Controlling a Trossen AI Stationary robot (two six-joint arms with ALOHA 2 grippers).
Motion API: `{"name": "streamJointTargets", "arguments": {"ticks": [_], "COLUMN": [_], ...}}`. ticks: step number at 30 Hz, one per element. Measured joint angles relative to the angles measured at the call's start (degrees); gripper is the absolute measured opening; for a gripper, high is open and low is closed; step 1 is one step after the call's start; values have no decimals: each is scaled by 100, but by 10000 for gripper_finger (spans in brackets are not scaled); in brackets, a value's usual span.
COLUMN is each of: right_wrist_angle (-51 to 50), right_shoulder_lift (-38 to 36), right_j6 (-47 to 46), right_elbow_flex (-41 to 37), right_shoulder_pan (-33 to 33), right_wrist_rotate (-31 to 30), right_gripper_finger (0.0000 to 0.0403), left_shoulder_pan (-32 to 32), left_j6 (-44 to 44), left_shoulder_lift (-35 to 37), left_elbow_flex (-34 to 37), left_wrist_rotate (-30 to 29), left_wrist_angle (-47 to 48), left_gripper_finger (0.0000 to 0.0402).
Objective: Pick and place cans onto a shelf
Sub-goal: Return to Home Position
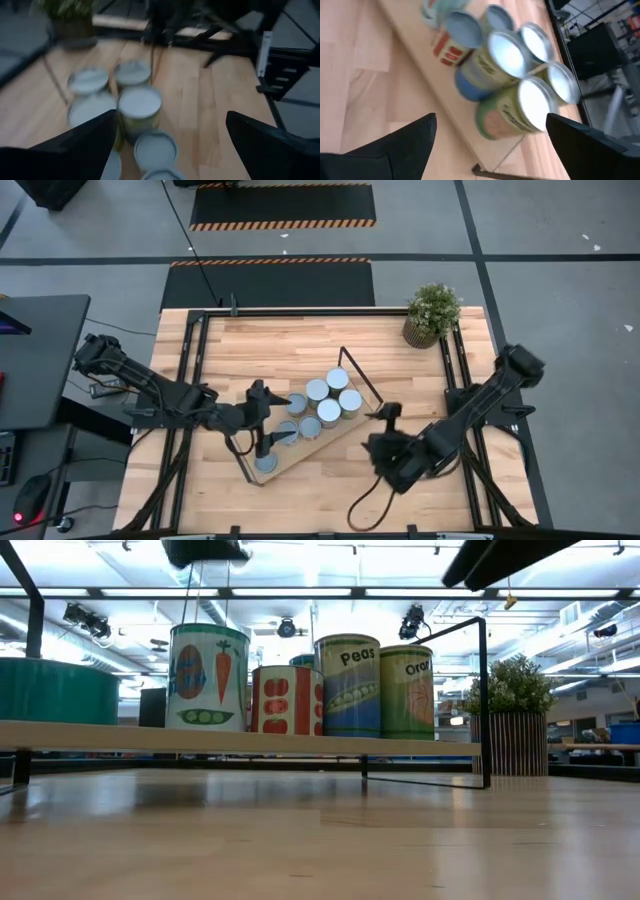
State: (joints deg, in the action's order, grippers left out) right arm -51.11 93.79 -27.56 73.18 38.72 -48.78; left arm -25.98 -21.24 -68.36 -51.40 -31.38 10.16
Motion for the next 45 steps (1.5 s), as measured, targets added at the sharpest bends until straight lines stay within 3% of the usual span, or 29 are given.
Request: {"name": "streamJointTargets", "arguments": {"ticks": [5, 10, 14, 23, 30, 42, 45], "right_wrist_angle": [835, 1930, 2736, 4331, 4673, 4771, 4863], "right_shoulder_lift": [-1109, -2101, -2811, -4145, -4999, -5942, -6209], "right_j6": [146, 568, 922, 1673, 2029, 2449, 2510], "right_elbow_flex": [-1020, -1875, -2494, -3800, -4285, -4595, -4756], "right_shoulder_pan": [-28, -28, -26, -26, -29, -378, -528], "right_wrist_rotate": [99, 422, 592, 807, 890, 1636, 1767], "right_gripper_finger": [383, 383, 383, 383, 383, 383, 383], "left_shoulder_pan": [5, 9, 1, 14, 107, 520, 699], "left_j6": [1304, 1879, 1898, 1570, 1635, 1666, 1655], "left_shoulder_lift": [-7, -9, -9, 135, 1252, 2928, 3319], "left_elbow_flex": [-1, 0, 99, 1140, 1770, 3022, 3359], "left_wrist_rotate": [141, 162, 95, -185, -186, -166, 73], "left_wrist_angle": [-314, -306, -413, -1339, -1667, -2203, -2415], "left_gripper_finger": [377, 377, 377, 377, 377, 377, 377]}}
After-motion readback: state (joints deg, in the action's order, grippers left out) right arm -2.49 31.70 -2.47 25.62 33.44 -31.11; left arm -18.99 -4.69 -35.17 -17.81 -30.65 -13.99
